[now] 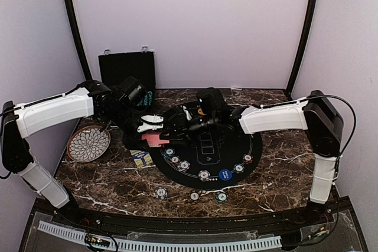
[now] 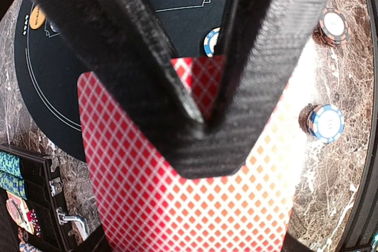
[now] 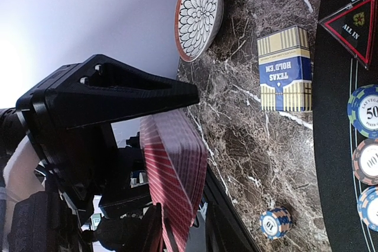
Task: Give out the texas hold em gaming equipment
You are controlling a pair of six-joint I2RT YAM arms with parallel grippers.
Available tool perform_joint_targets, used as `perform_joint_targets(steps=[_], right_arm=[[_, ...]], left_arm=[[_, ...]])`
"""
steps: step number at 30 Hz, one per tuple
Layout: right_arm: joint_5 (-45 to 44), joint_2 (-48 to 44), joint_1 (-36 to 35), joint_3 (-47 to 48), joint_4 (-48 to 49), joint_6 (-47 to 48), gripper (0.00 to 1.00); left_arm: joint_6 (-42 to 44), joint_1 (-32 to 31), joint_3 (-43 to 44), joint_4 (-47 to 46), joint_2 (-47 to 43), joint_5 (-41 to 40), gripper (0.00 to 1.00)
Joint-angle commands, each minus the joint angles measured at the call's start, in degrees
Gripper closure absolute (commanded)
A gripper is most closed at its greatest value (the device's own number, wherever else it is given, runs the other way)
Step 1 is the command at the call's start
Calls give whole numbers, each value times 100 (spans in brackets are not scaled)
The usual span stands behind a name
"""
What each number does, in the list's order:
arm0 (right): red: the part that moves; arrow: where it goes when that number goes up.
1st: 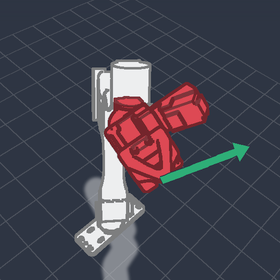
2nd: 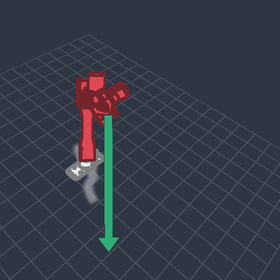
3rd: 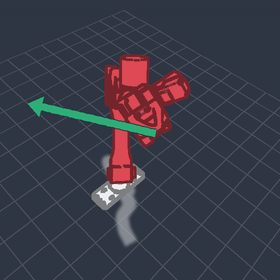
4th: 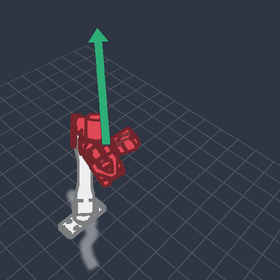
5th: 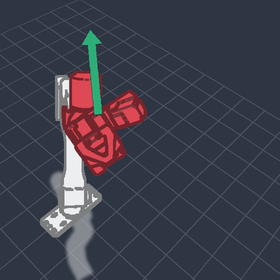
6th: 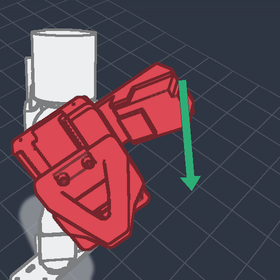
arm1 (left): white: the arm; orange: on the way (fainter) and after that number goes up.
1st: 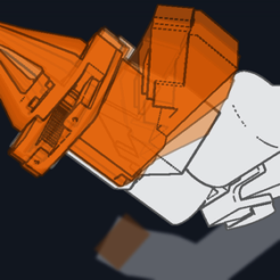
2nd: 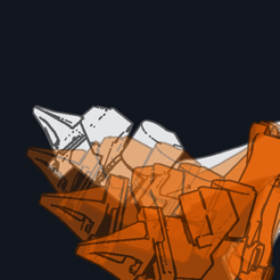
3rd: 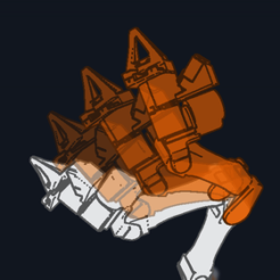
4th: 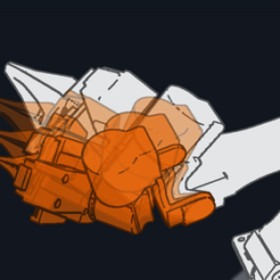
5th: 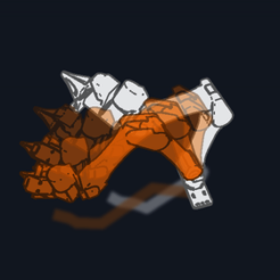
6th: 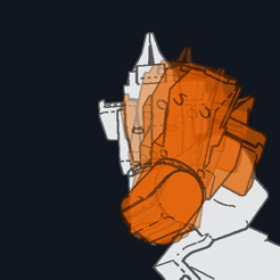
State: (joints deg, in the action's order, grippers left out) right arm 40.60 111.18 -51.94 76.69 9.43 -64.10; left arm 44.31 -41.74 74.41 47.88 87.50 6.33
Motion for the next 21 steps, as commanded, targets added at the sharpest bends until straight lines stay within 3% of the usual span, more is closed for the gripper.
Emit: perform_joint_targets(steps=[1, 21], right_arm=[[-17, -232, 44, -47, 118, 23, 77], [-96, -474, 105, -274, 120, 2, 100]], left_arm=[[-46, 3, -71, -86, -258, -44, 63], [-59, 32, -126, -93, -292, -97, 67]])
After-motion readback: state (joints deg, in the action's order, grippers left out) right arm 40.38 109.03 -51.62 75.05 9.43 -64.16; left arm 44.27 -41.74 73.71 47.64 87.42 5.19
